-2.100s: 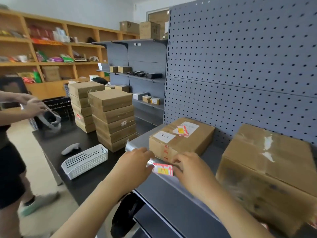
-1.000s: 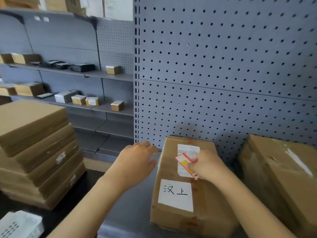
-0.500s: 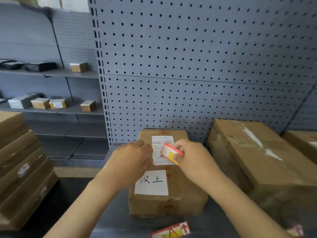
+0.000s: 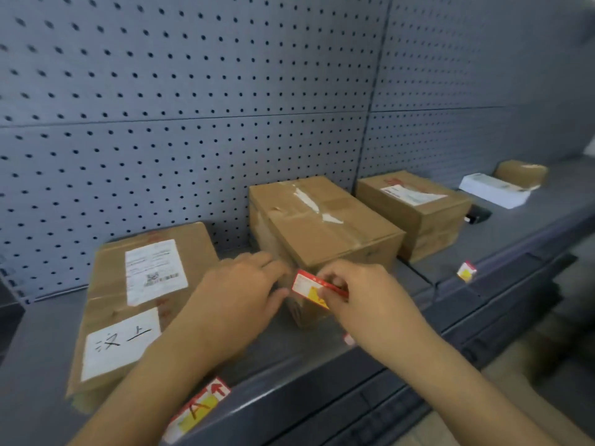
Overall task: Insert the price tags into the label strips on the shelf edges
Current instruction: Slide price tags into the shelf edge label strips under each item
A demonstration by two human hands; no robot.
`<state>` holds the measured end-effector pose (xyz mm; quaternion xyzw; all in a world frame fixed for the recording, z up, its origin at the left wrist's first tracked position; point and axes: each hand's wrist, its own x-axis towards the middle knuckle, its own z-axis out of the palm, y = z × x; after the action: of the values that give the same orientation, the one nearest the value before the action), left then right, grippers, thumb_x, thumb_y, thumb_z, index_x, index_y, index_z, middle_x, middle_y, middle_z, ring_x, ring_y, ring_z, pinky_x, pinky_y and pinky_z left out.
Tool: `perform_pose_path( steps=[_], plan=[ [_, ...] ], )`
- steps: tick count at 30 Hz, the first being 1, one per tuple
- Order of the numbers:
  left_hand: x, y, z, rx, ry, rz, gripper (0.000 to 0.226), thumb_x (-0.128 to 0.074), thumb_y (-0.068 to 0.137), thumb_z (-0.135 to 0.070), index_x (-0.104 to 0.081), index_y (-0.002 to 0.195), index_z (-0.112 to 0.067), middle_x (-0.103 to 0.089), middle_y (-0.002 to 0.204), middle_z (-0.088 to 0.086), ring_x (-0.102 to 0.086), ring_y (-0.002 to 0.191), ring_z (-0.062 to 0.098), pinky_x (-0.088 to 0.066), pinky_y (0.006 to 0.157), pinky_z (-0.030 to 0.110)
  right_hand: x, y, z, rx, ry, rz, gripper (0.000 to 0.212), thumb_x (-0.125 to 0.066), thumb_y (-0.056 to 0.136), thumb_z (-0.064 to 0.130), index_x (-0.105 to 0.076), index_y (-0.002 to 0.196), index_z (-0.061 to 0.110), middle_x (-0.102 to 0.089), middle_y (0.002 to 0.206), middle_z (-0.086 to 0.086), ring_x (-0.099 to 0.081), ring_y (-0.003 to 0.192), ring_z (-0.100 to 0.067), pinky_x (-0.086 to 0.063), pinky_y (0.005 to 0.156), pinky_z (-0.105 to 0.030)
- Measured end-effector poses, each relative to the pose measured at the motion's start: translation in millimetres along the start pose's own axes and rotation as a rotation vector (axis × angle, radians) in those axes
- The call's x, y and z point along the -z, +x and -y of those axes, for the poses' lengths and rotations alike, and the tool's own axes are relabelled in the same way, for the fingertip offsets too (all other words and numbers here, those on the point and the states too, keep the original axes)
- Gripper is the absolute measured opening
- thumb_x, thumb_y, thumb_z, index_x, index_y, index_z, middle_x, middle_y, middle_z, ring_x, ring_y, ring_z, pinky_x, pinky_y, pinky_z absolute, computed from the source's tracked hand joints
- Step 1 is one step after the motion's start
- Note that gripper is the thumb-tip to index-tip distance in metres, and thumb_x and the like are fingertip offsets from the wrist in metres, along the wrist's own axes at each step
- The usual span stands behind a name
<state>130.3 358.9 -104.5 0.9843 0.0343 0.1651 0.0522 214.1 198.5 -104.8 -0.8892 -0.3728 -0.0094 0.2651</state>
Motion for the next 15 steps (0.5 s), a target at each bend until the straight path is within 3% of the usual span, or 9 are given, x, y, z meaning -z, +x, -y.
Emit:
perform_pose_path(
  steps=[3,5,15],
  plan=[
    [-9.2,20.8,-43.1,-0.158,-0.029,0.039,0.024,-0.049,0.093,-0.039,-0.054,0.116,-0.035,-0.058,0.113,-0.014,-0.056,0.101,0.009,-0.049,0.085,0.029,20.2,-21.9,-41.2,-0.068,-0.044,-0.052,0.003,-0.06,0.089,0.029,-0.06,0.091,0.029,-0.069,0.075,0.002,-0.063,0.067,-0.014,-0.053,0.063,-0.041],
    [-20.3,36.5,-70.9,-0.214,-0.039,0.067,0.023,-0.049,0.093,-0.039,-0.053,0.115,-0.035,-0.057,0.113,-0.014,-0.055,0.101,0.009,-0.049,0.084,0.03,33.9,-36.2,-69.0,-0.123,-0.094,-0.079,0.004,-0.058,0.089,0.028,-0.059,0.093,0.027,-0.067,0.081,0.002,-0.062,0.075,-0.019,-0.052,0.064,-0.041],
    [-90.6,101.7,-238.4,-0.355,-0.001,0.229,0.035,-0.049,0.094,-0.041,-0.048,0.128,-0.03,-0.054,0.125,-0.007,-0.053,0.115,0.015,-0.045,0.09,0.032,110.2,-133.8,-220.3,-0.415,-0.196,-0.13,0.013,-0.055,0.088,0.021,-0.059,0.099,0.026,-0.066,0.098,-0.001,-0.061,0.091,-0.024,-0.05,0.072,-0.035]
  ],
)
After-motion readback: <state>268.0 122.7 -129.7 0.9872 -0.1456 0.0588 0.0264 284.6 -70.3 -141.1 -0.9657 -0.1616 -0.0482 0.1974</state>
